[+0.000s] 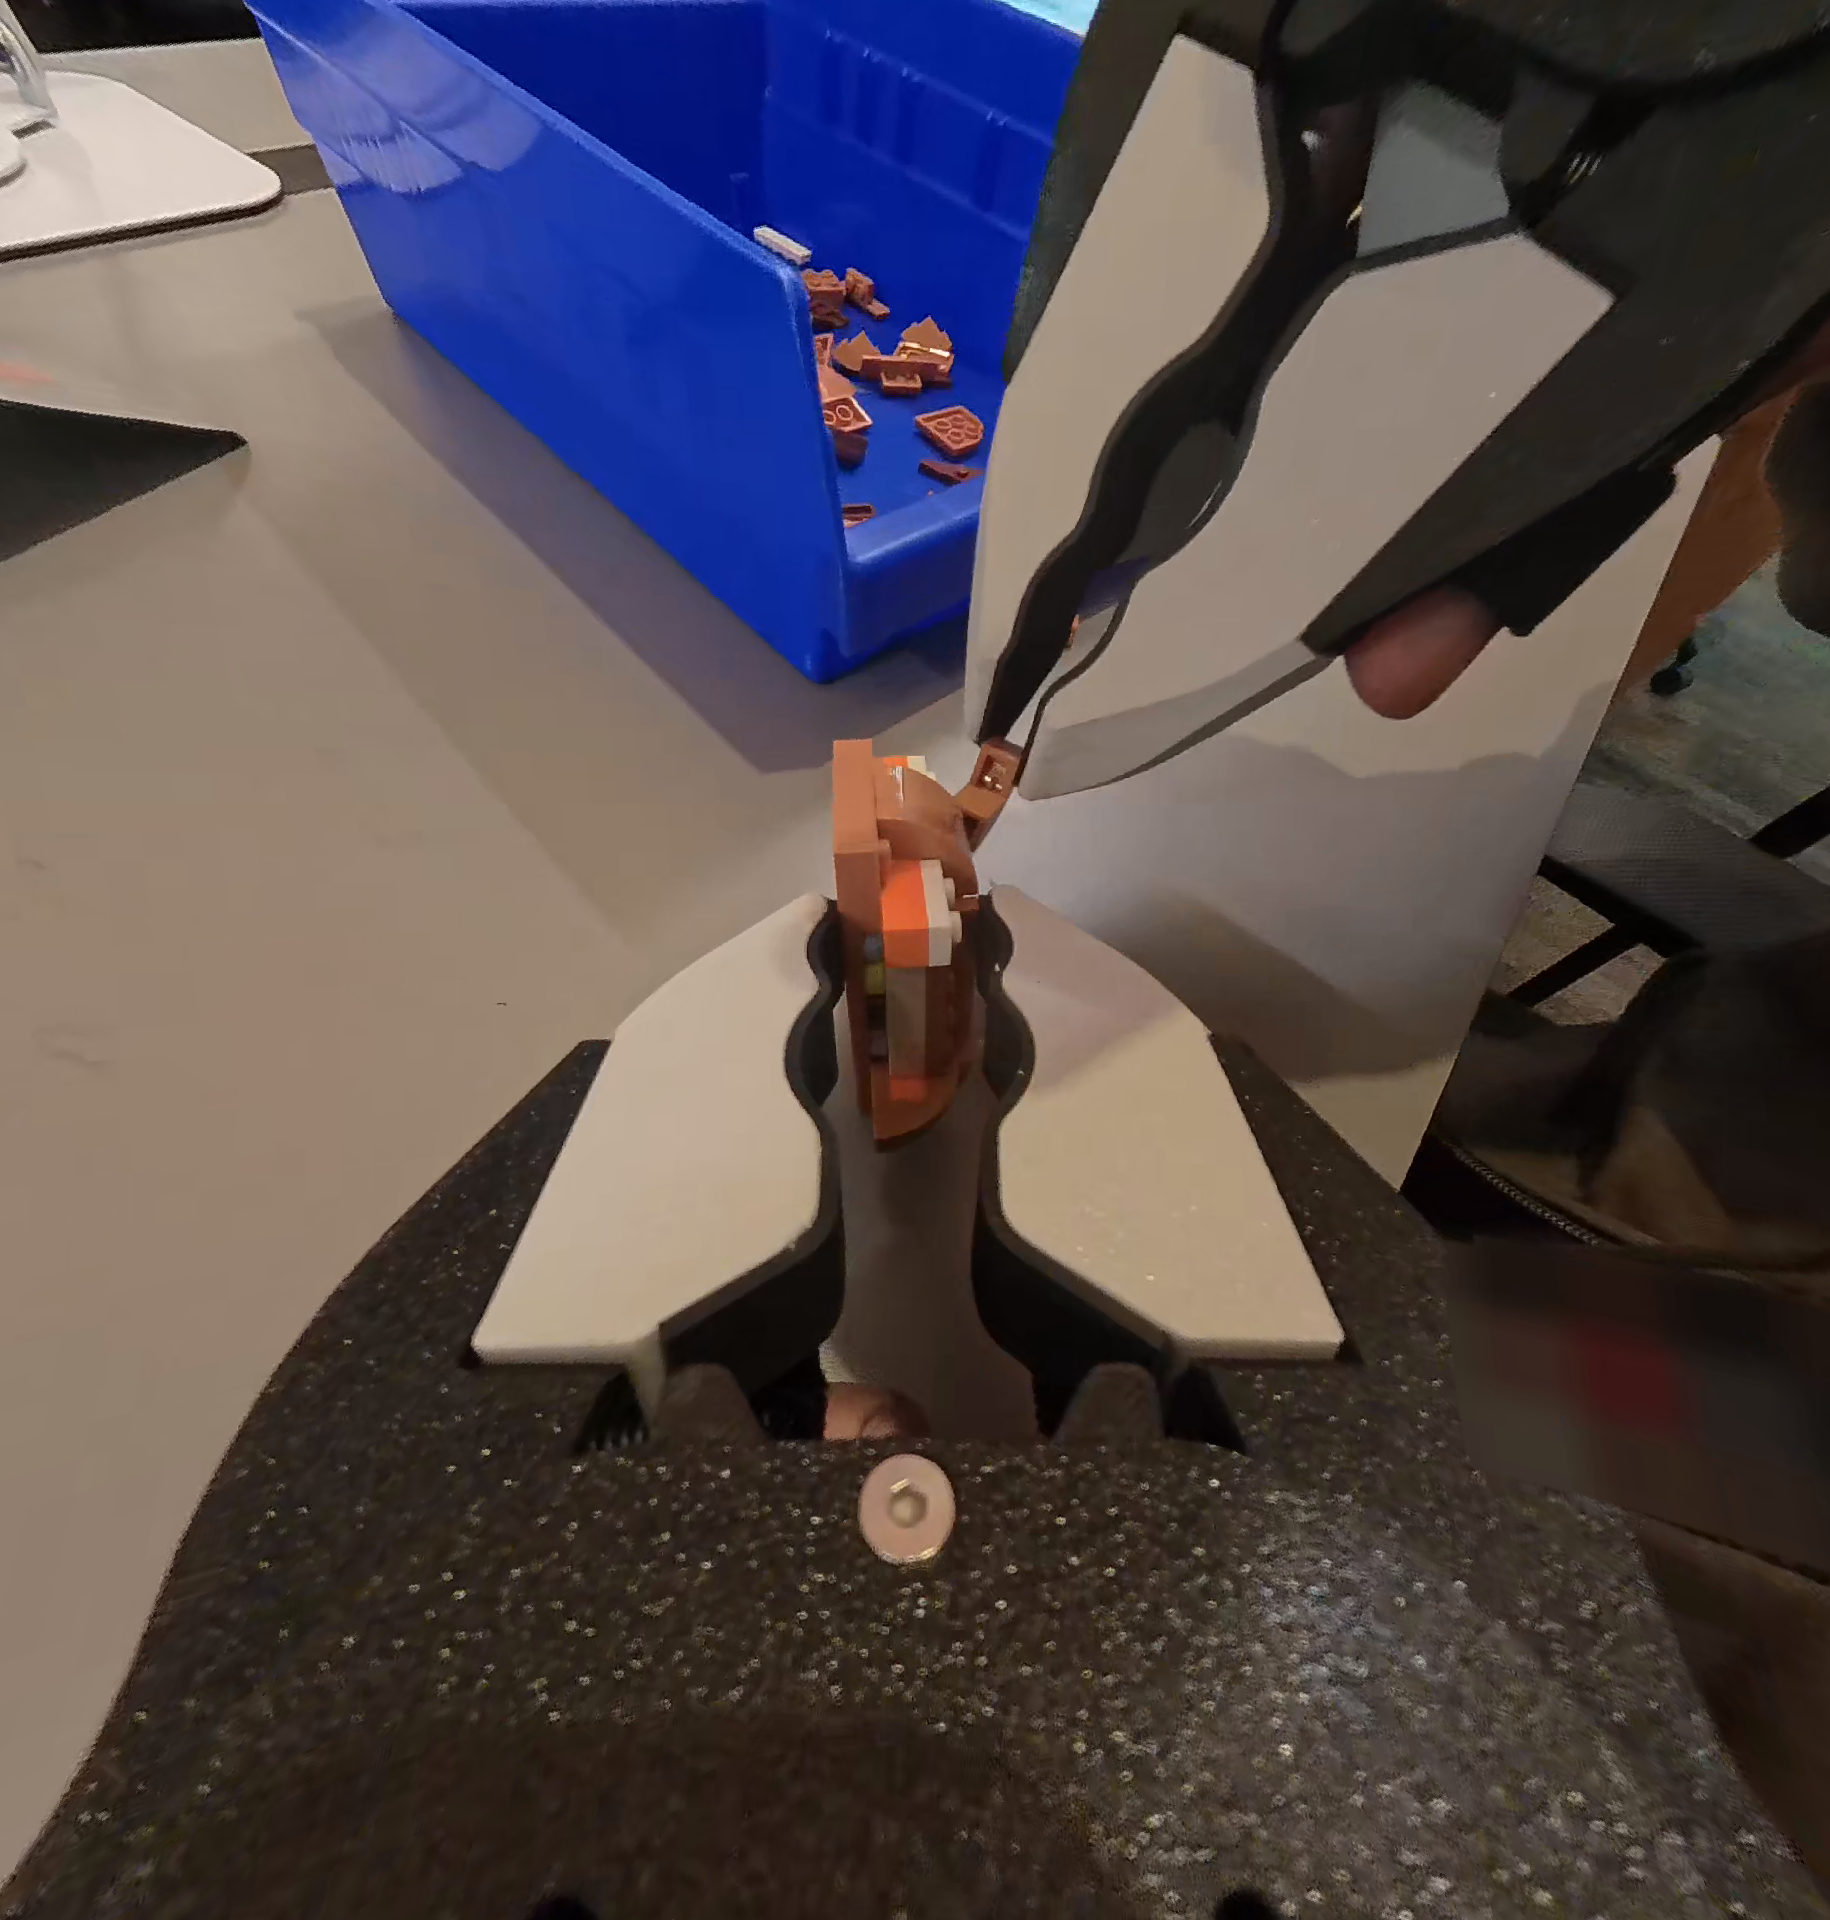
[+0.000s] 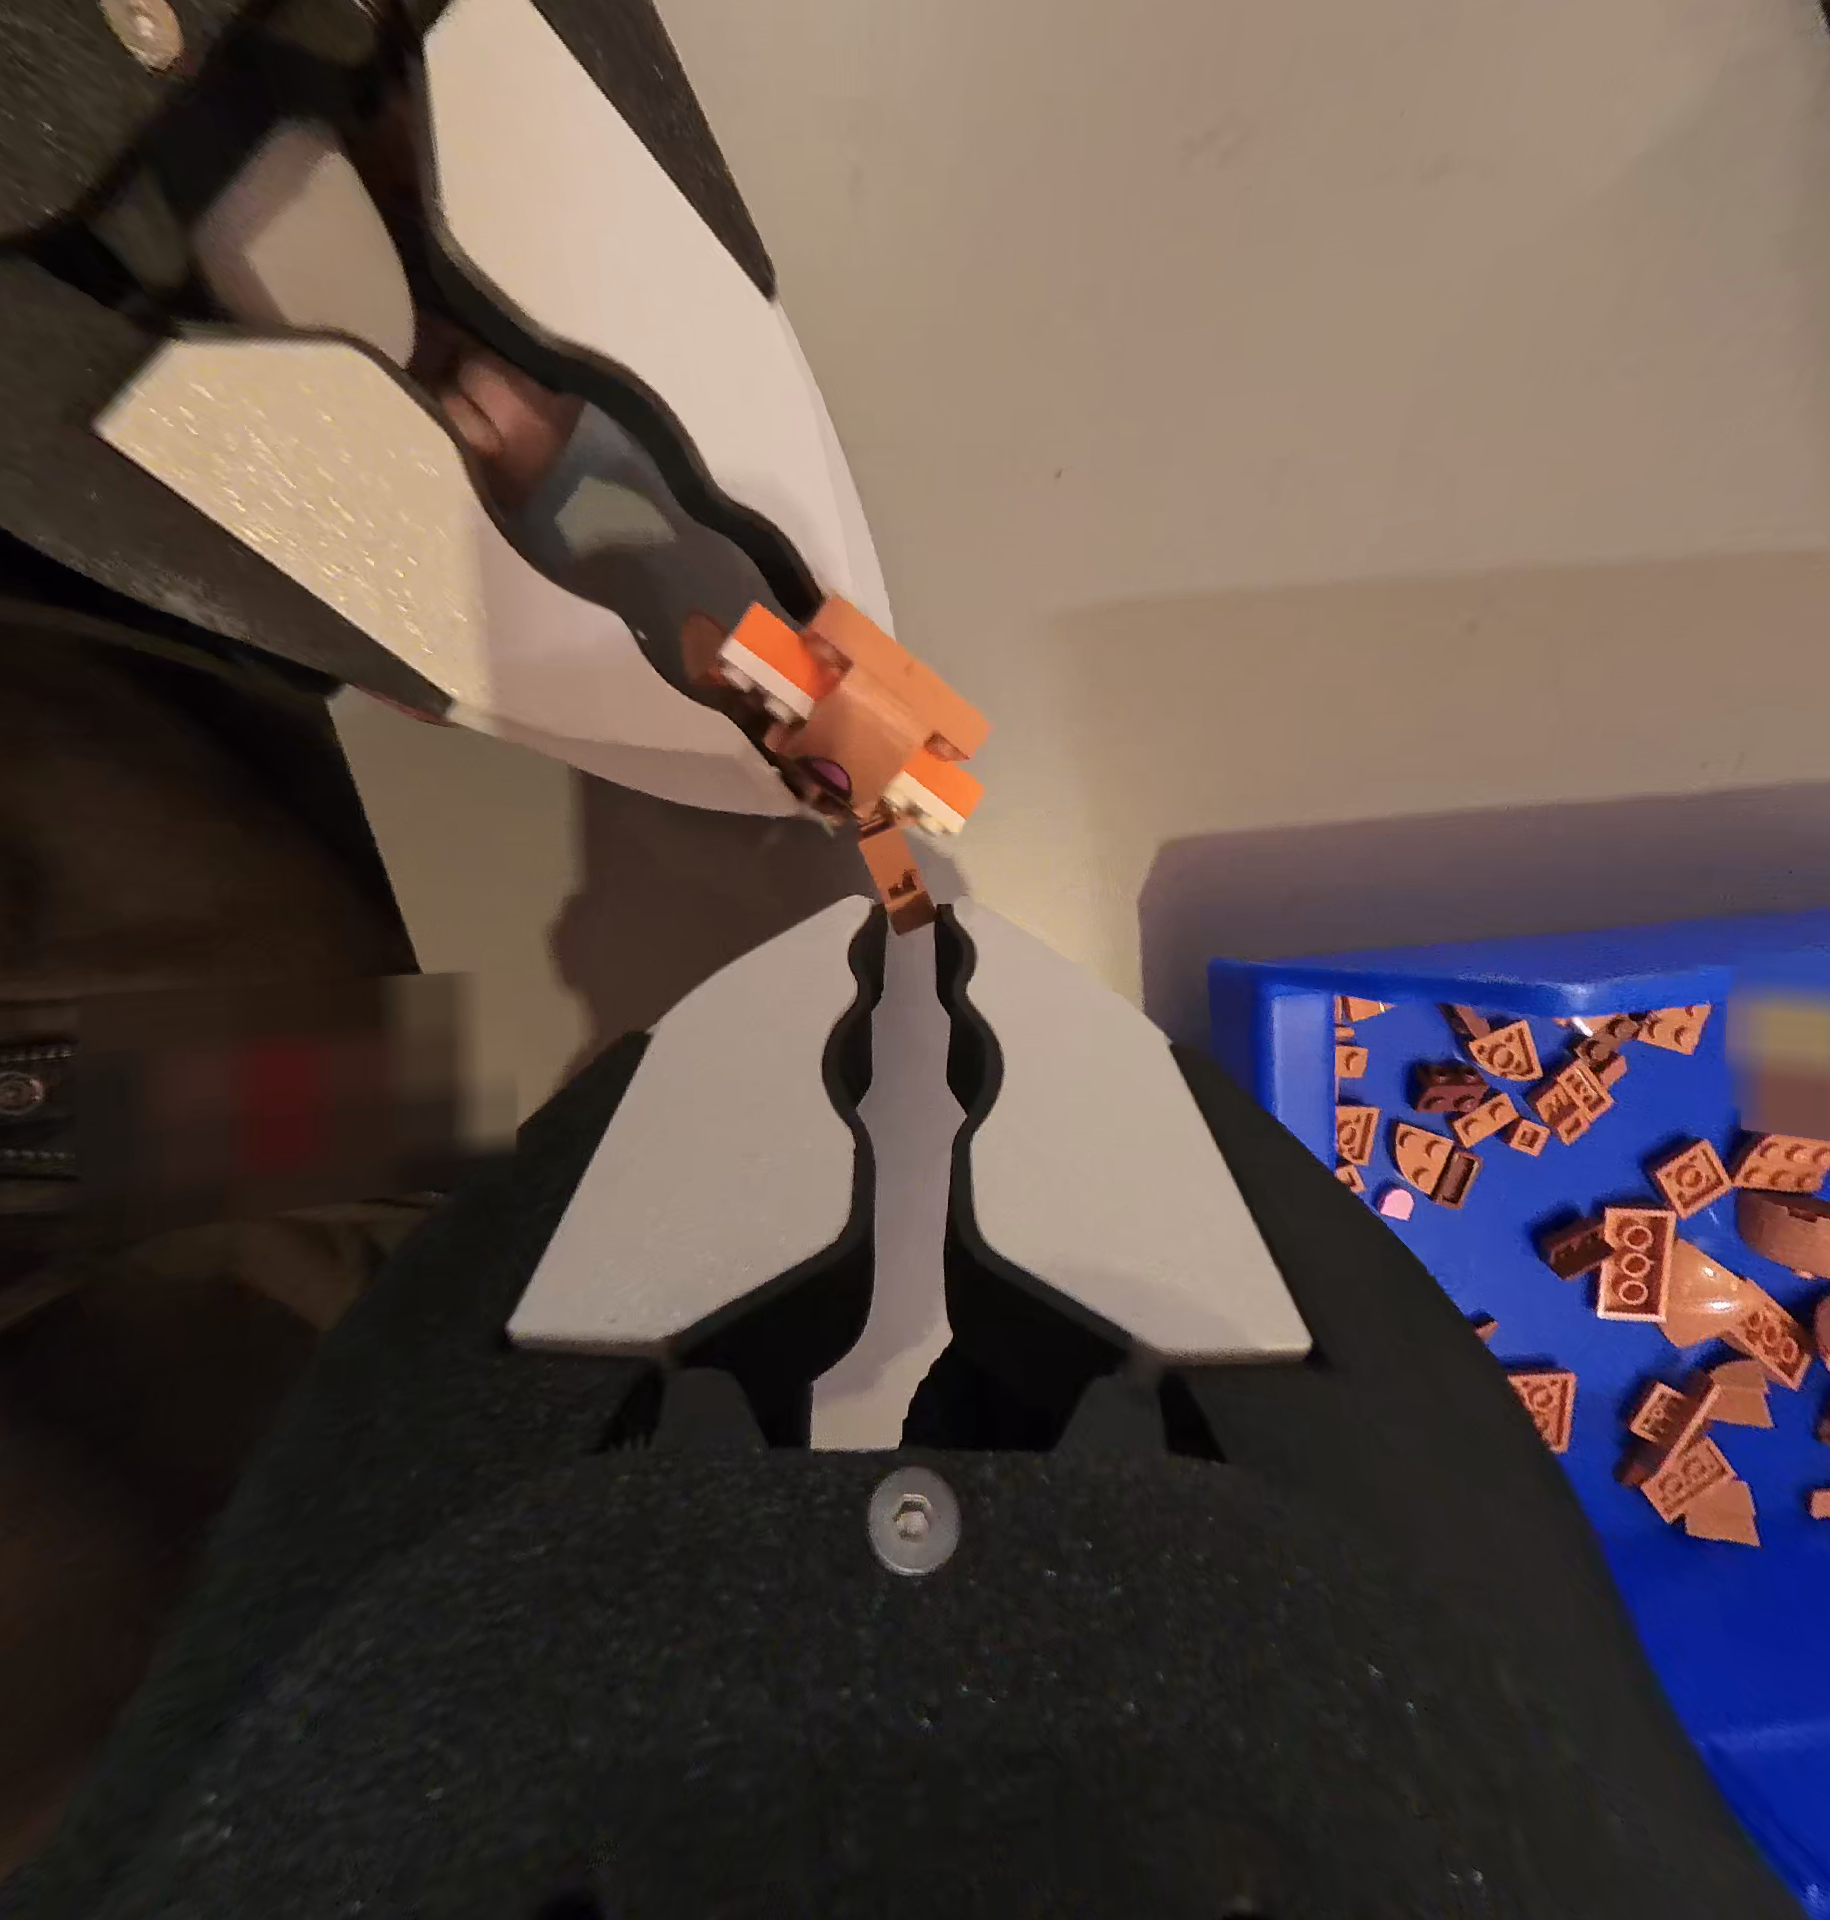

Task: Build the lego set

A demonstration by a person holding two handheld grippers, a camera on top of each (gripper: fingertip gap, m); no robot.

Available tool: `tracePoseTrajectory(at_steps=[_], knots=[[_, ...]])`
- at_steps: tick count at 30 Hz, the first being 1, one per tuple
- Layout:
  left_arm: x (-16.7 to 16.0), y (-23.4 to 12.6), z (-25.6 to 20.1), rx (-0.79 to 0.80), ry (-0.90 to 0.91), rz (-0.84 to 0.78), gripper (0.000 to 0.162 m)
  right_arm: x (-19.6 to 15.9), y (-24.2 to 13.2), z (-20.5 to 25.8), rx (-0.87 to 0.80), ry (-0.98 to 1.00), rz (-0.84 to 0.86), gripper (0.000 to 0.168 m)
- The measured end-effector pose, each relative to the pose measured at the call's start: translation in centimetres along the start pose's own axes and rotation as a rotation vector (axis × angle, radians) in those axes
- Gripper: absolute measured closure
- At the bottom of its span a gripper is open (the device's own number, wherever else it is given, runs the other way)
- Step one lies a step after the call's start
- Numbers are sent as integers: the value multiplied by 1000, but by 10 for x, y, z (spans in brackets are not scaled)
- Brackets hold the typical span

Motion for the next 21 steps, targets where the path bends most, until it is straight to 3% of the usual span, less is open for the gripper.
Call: tracePoseTrajectory(at_steps=[9, 21], knots=[[0, 0, 1, 10, -4, -1, 138, 12, -4, -4, 42, 34, -134, 160], [6, -7, 11, -118, -172, -79, 138, 15, -4, -17, 207, 281, -455, 161]])
Point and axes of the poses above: each gripper's, where its closed fingertips meet, y out along the fingers, x out of its top, z = x × y across the jaws, the point moved 6 cm from there along -y, back along the fingers, and after that the axes turned 6 degrees about -y, right-handed, at the moved point
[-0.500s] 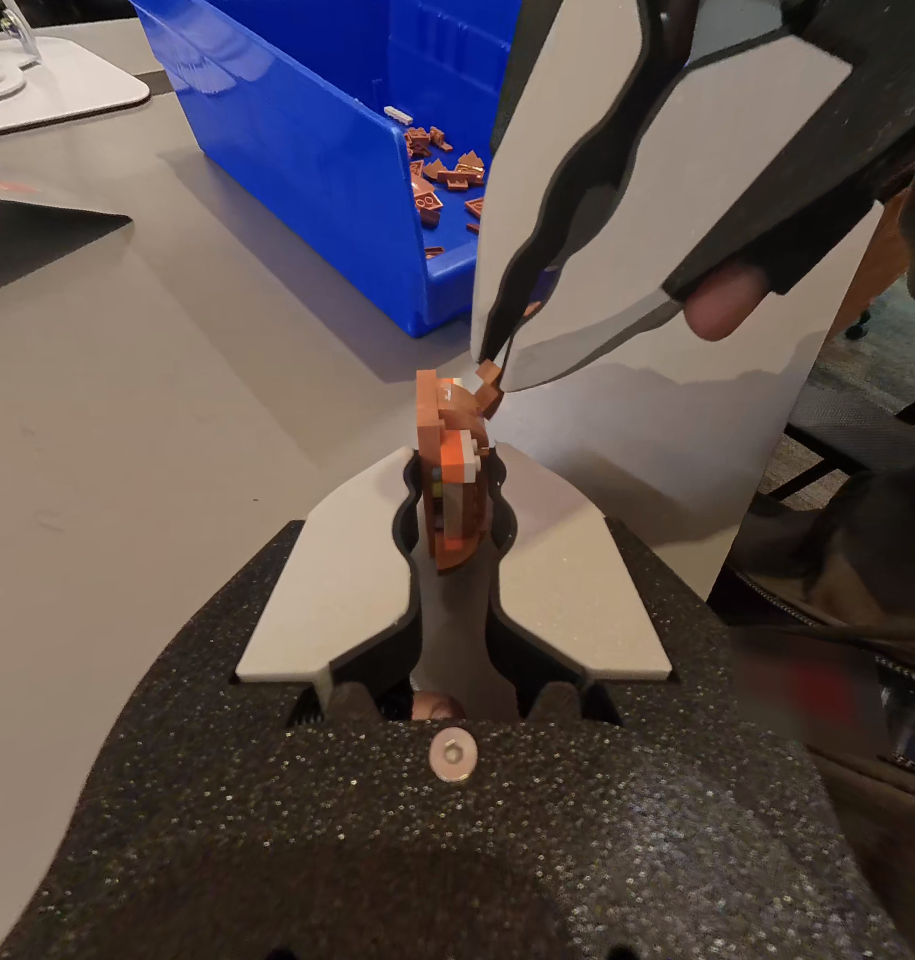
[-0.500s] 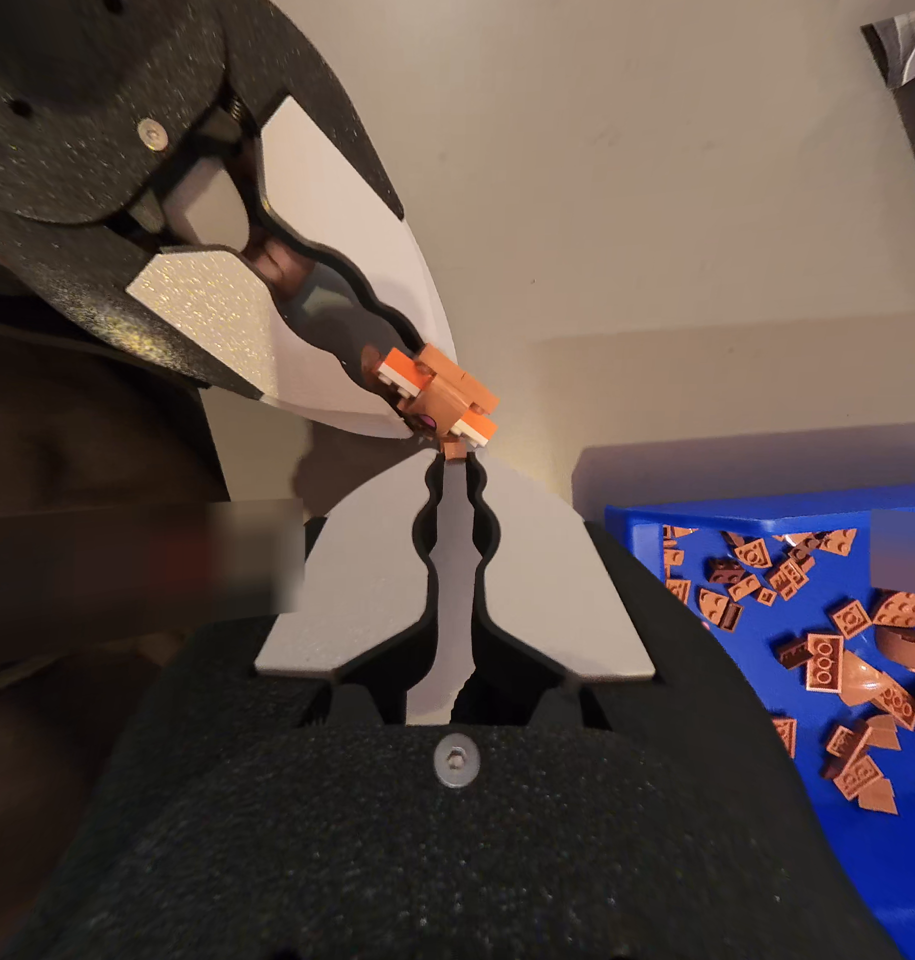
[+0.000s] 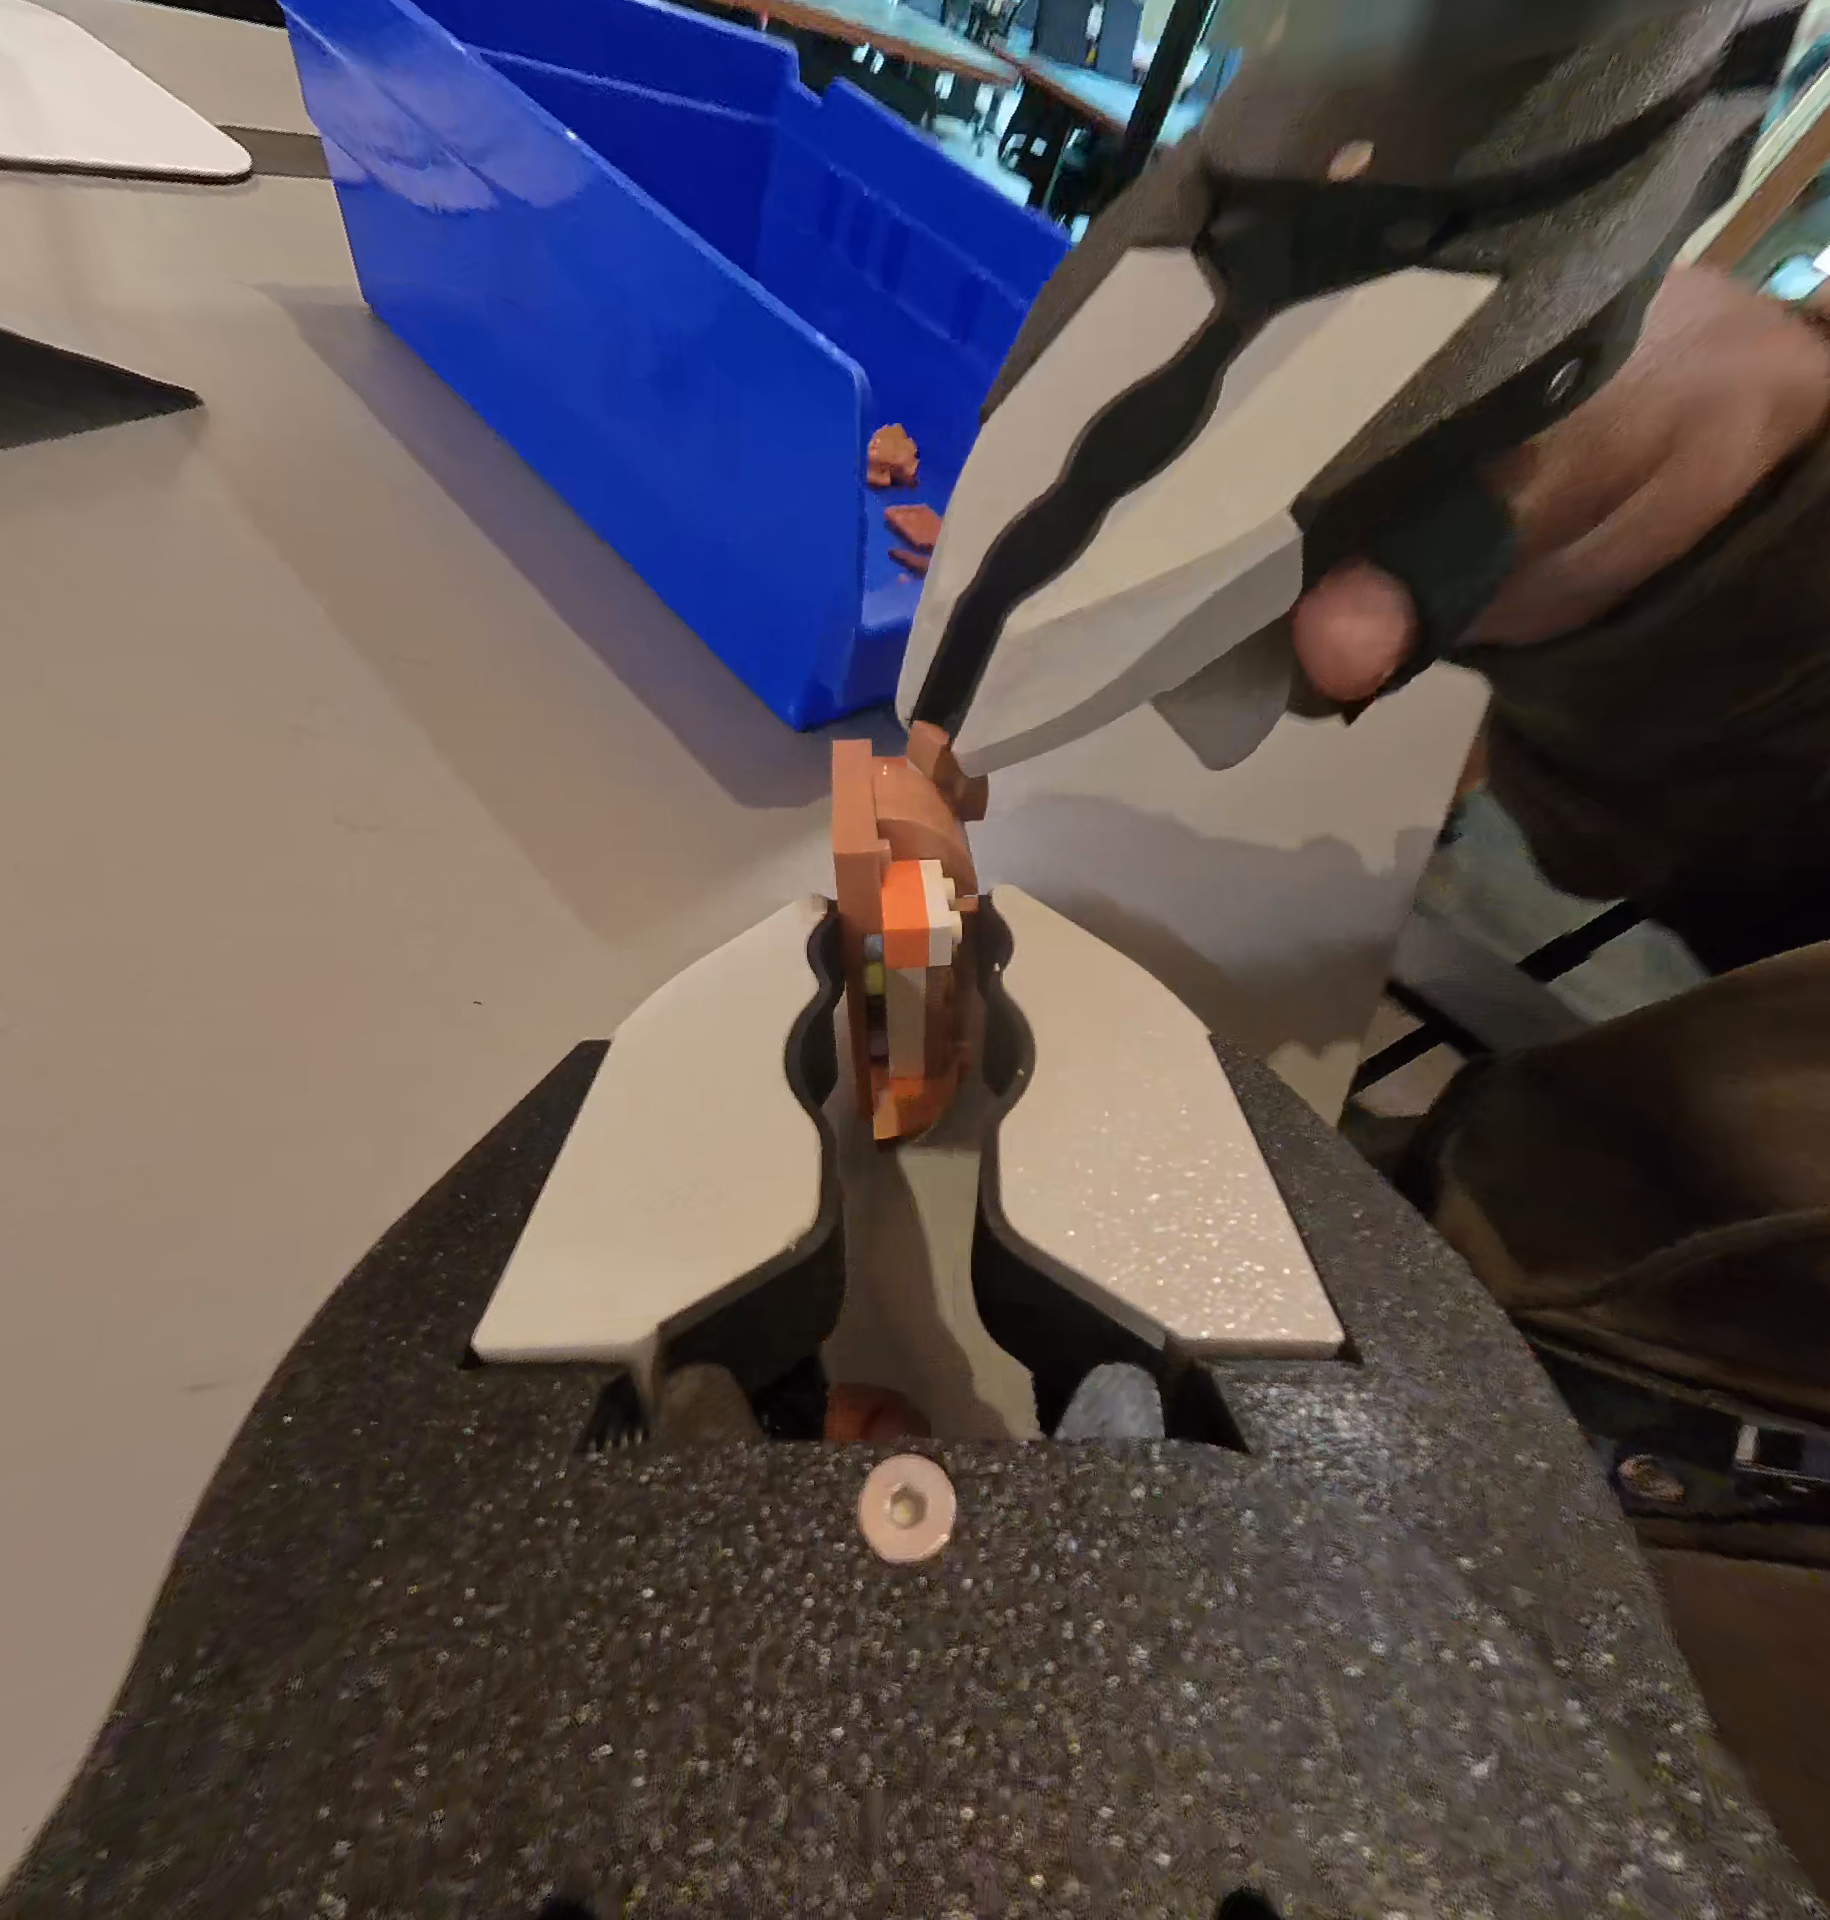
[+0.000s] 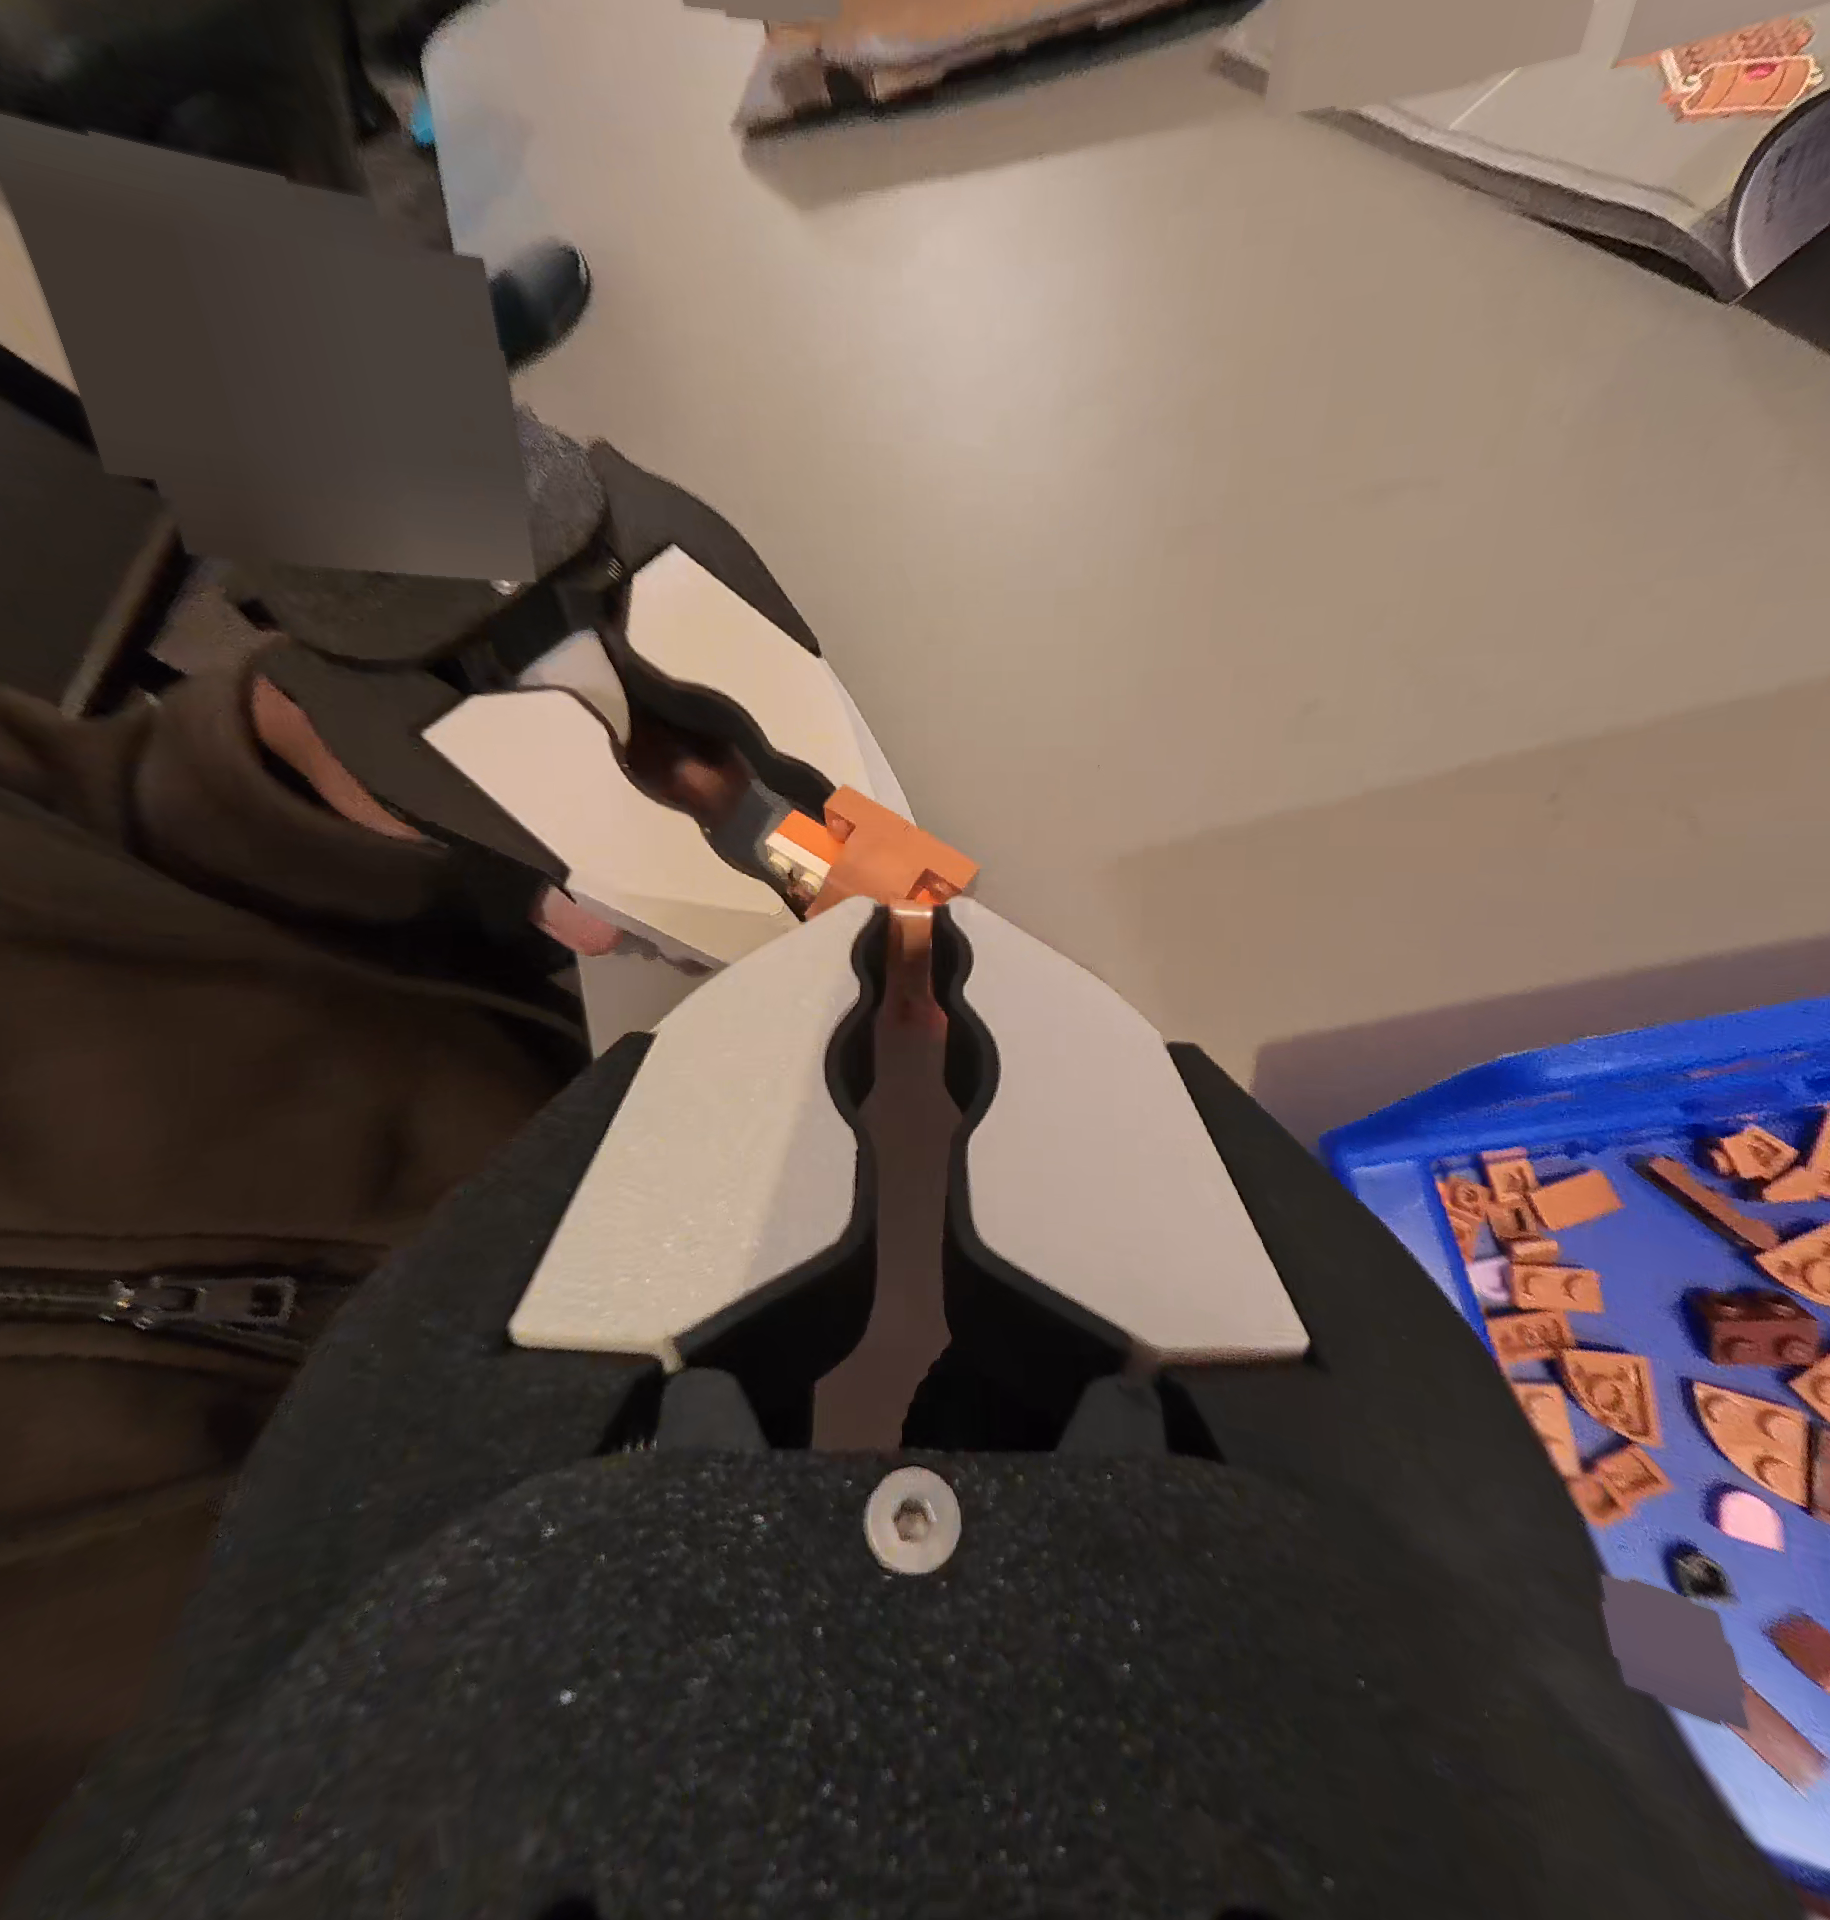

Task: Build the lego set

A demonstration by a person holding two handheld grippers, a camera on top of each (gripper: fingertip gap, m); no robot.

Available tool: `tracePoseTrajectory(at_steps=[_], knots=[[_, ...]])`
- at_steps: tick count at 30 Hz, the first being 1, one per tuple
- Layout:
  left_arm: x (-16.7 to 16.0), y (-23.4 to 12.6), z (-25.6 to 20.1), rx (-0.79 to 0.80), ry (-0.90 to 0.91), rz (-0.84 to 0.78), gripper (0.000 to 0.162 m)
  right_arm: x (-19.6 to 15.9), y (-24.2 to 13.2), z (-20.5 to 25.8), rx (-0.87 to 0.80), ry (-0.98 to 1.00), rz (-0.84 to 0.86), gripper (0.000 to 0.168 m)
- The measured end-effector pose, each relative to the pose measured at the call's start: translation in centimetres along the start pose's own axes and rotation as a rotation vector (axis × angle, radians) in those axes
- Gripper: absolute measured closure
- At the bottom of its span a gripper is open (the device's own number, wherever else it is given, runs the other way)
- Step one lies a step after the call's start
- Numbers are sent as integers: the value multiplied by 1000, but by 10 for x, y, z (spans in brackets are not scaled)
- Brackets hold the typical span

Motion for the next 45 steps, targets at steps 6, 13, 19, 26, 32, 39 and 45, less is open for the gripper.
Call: tracePoseTrajectory(at_steps=[6, 13, 19, 26, 32, 39, 45], knots=[[10, -6, 5, -112, -181, -99, 138, 15, -2, -4, 45, 88, -105, 161], [14, -13, 7, -166, -240, -156, 138, 20, -3, -5, 124, 123, -223, 161], [17, -19, 5, -335, -348, -179, 138, 28, -16, 2, 242, 16, -300, 161], [15, -15, -4, -667, -568, -37, 138, 39, -44, 21, 404, -412, -331, 161], [10, -3, -25, -798, -649, 93, 138, 30, -50, 29, 568, -645, -295, 161], [5, 0, -40, -869, -659, 115, 138, 19, -56, 29, 730, -700, -284, 161], [2, 2, -49, -900, -656, 145, 138, 12, -51, 33, 845, -721, -234, 161]])
Point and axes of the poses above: each gripper's, where its closed fingertips meet, y out along the fingers, x out of its top, z = x × y across the jaws, the point moved 6 cm from there along -y, back along the fingers, and after that the axes turned 6 degrees about -y, right-handed, at the moved point
